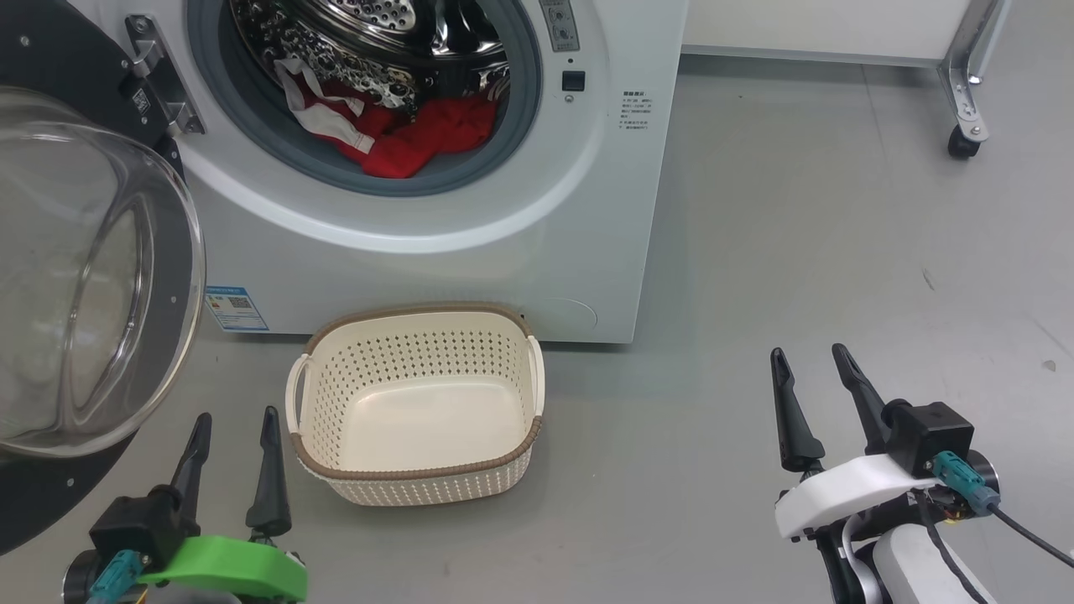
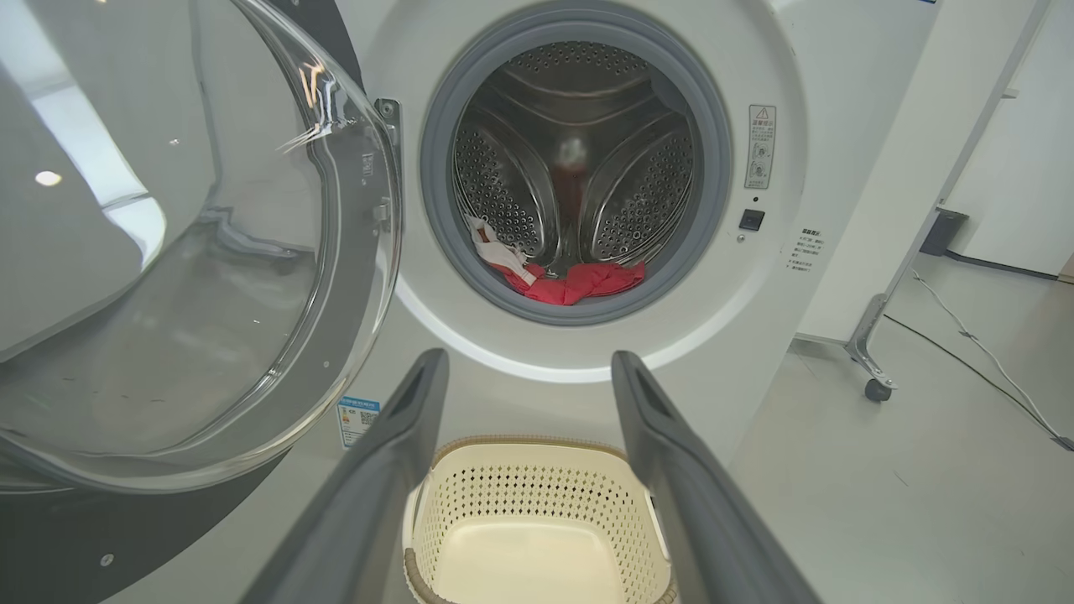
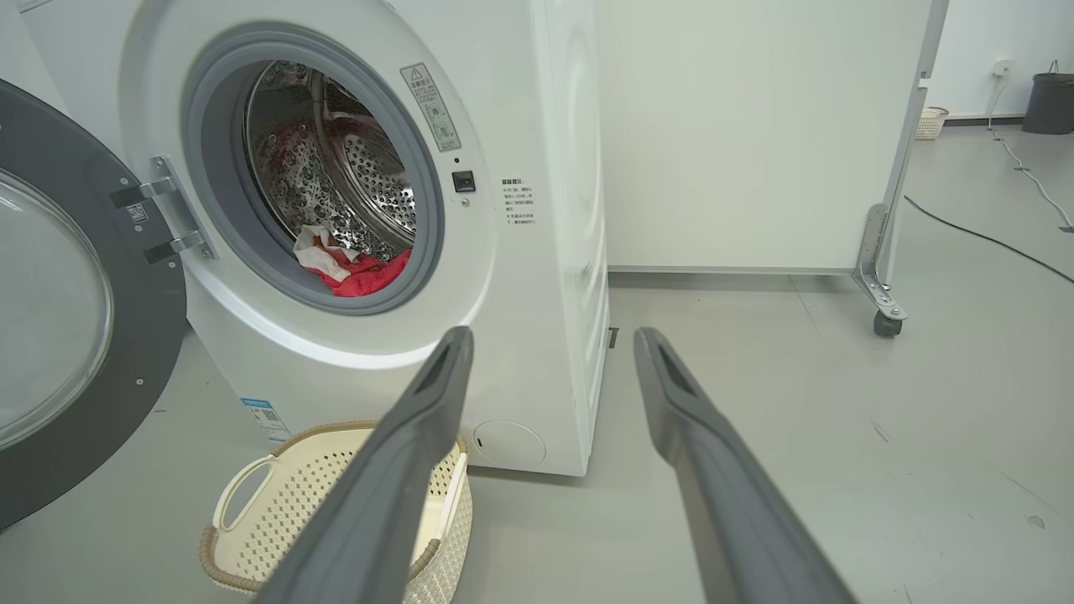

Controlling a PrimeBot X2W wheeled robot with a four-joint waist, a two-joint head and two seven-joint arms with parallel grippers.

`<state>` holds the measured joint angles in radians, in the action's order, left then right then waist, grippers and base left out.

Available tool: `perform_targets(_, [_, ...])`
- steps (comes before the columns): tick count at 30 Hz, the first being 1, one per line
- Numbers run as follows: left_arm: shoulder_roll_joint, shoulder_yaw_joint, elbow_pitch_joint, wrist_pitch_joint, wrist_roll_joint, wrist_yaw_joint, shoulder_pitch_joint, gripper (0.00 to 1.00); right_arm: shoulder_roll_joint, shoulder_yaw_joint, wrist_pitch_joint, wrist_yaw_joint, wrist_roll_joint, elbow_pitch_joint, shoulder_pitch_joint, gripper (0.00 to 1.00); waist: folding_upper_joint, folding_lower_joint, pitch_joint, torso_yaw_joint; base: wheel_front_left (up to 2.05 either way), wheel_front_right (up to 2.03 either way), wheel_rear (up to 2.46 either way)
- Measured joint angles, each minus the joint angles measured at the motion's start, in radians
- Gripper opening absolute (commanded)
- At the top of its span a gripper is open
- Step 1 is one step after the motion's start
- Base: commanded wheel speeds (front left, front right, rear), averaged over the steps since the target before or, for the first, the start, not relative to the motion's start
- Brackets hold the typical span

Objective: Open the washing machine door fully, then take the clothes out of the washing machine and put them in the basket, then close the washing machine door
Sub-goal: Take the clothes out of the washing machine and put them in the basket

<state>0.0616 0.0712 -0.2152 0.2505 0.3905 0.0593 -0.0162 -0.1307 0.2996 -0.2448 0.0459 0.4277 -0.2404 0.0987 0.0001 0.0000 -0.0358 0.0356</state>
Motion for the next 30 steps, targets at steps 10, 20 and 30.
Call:
perform_targets(10, [0.000,0.000,0.005,0.000,-0.001,0.000,0.000,1.00,0.000,0.000,0.000,0.000,0.000,-0.003,0.000,1.00,0.0000,0.0000,0.001,0.002,0.74,-0.74,0.00])
perform_targets(20, [0.002,0.001,0.009,0.000,-0.011,-0.002,0.000,1.00,0.001,0.001,0.000,-0.001,0.000,-0.008,-0.001,1.00,0.0000,0.0000,0.005,0.005,1.15,-1.15,0.00])
perform_targets(30, [0.007,0.004,0.008,0.000,-0.021,-0.006,0.000,1.00,0.001,0.001,-0.003,-0.001,0.000,-0.009,-0.001,1.00,0.0000,0.0000,0.007,0.006,1.13,-1.13,0.00])
